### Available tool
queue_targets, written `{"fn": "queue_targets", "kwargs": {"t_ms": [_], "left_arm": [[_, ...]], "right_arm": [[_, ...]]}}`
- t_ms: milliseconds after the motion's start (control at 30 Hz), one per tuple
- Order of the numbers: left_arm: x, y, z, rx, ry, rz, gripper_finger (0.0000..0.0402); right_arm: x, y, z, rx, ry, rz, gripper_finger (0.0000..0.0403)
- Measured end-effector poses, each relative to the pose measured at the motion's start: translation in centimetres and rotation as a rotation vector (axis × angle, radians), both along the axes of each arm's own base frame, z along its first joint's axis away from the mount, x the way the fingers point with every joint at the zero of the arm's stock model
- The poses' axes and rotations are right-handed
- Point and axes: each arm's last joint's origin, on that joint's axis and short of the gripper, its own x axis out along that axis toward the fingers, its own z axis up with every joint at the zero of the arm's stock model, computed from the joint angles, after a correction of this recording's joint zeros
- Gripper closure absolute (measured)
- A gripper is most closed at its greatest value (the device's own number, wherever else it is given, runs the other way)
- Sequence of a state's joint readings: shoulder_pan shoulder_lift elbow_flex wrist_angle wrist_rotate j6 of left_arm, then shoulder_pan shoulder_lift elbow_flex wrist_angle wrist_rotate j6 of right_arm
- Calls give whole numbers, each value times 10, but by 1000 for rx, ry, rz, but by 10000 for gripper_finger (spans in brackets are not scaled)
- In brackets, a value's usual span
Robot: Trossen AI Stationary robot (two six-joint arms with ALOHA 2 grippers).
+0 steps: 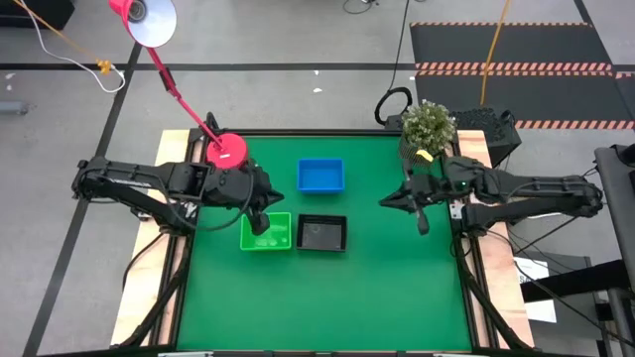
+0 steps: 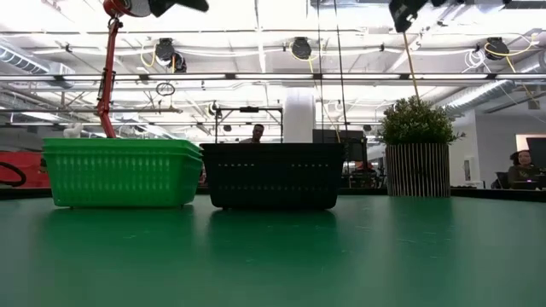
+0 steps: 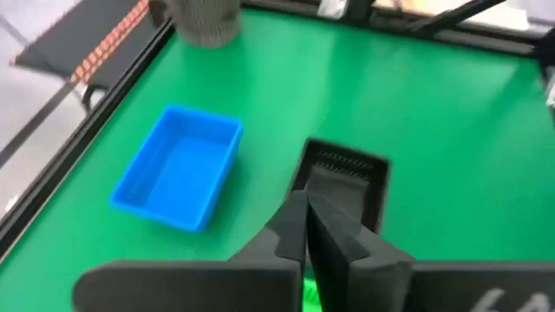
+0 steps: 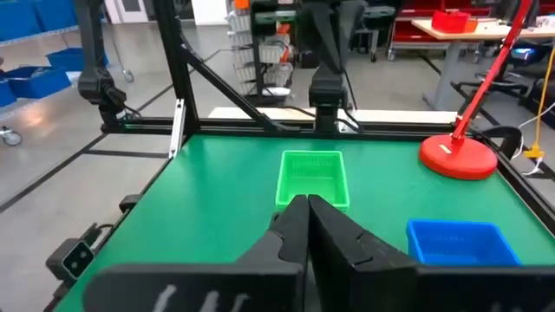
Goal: Stack baskets by color
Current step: Return to Home Position
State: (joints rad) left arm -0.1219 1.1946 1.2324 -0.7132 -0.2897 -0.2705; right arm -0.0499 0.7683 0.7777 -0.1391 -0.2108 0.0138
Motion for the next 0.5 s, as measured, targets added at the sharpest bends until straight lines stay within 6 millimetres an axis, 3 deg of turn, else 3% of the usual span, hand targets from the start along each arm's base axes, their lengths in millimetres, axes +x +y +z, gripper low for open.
{"fn": "queue_targets", "kwargs": {"t_ms": [200,500], "left_arm": [[3,-5,2,30,-43,-25,397],[-11,-3,-33,11,-103,-1,398]], "right_arm": [[-25,1,-25,-10,-18,1,402],[-46,1,-65,-92,-69,-14,403]]}}
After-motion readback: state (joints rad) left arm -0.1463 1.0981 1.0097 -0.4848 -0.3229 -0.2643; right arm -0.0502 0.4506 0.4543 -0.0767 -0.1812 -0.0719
